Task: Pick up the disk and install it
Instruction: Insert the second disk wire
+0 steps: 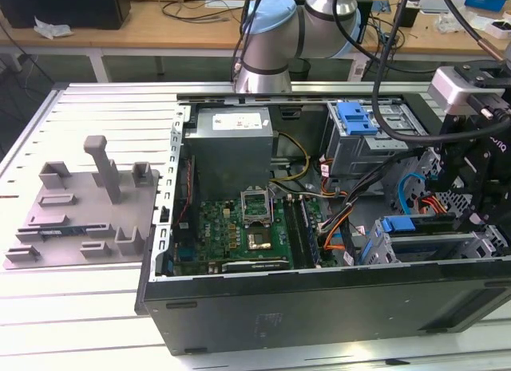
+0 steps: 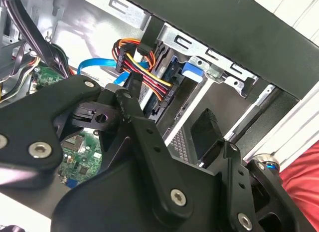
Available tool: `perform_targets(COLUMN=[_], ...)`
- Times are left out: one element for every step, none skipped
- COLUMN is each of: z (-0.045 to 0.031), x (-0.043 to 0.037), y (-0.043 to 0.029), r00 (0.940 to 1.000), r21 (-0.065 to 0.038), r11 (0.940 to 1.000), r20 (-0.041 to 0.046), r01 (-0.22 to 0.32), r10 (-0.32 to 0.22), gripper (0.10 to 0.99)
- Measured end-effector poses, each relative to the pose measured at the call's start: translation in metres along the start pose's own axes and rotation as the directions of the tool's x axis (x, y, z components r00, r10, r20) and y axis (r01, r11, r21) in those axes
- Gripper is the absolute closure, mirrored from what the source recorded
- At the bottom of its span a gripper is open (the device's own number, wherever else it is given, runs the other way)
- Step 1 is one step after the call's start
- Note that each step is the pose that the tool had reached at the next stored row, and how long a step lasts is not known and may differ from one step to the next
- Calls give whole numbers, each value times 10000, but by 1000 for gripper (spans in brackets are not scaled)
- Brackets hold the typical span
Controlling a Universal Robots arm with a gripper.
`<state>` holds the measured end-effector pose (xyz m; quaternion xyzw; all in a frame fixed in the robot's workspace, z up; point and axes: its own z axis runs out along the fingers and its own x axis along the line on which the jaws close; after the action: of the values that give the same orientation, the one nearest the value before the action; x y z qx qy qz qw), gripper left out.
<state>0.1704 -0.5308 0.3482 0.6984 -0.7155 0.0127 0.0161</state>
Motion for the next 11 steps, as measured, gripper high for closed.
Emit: perform_targets(z=[0,0,0,0,0,0,0,0,0,0,0], x=[0,0,0,0,0,0,0,0,0,0,0], y=[0,0,0,0,0,0,0,0,0,0,0], r00=[10000,10000,10000,10000,10000,10000,10000,10000,10000,10000,10000], r21=[0,0,1,1,1,1,1,1,1,1,1], r11=[10000,10000,10000,10000,10000,10000,10000,10000,10000,10000,10000], r20=[-3,-6,-14,-18,-22,-25,-27,-31,-33,-36,-38], r01=[-1,-1,0,-1,-1,0,0,-1,-1,-1,-1], r10=[1,1,0,1,1,0,0,1,1,1,1], gripper=[424,424,424,424,424,424,424,424,424,424,424])
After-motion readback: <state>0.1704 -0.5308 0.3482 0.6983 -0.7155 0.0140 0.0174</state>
